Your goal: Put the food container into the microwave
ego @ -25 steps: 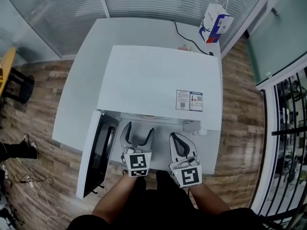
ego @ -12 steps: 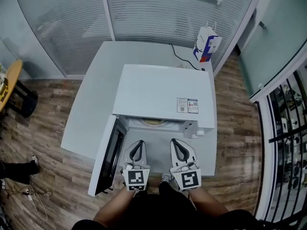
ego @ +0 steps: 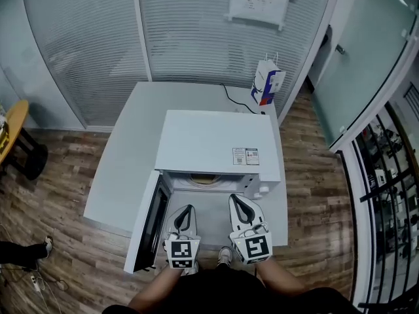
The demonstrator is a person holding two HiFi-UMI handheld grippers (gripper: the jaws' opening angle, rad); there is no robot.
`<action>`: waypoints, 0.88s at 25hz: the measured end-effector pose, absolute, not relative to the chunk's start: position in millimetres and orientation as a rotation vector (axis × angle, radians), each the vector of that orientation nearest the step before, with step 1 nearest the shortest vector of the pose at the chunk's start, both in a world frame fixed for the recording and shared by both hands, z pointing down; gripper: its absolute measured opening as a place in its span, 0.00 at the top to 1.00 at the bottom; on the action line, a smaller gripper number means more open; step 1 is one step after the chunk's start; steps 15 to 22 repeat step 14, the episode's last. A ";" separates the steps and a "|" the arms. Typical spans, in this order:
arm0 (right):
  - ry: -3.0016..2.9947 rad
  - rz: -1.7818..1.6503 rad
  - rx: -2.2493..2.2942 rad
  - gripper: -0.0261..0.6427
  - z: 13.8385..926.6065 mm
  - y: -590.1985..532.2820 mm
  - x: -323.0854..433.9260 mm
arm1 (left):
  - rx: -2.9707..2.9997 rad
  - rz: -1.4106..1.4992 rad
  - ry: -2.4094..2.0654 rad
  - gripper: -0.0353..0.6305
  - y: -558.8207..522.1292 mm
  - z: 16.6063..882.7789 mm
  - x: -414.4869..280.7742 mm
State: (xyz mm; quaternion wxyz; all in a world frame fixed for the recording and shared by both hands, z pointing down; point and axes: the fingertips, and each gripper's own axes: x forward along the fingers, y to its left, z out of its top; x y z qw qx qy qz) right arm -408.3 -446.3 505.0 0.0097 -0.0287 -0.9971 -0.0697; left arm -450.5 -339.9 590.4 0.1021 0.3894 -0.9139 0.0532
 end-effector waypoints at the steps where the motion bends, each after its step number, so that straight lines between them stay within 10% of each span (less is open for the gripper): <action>1: -3.118 -0.225 -0.079 0.96 503.3 -448.1 -407.8 | 1.149 0.157 -2.698 0.94 -340.4 589.5 -450.5; 22: -3.127 -0.212 0.009 0.96 503.4 -471.5 -396.5 | 1.160 0.142 -2.719 0.94 -346.9 580.8 -445.0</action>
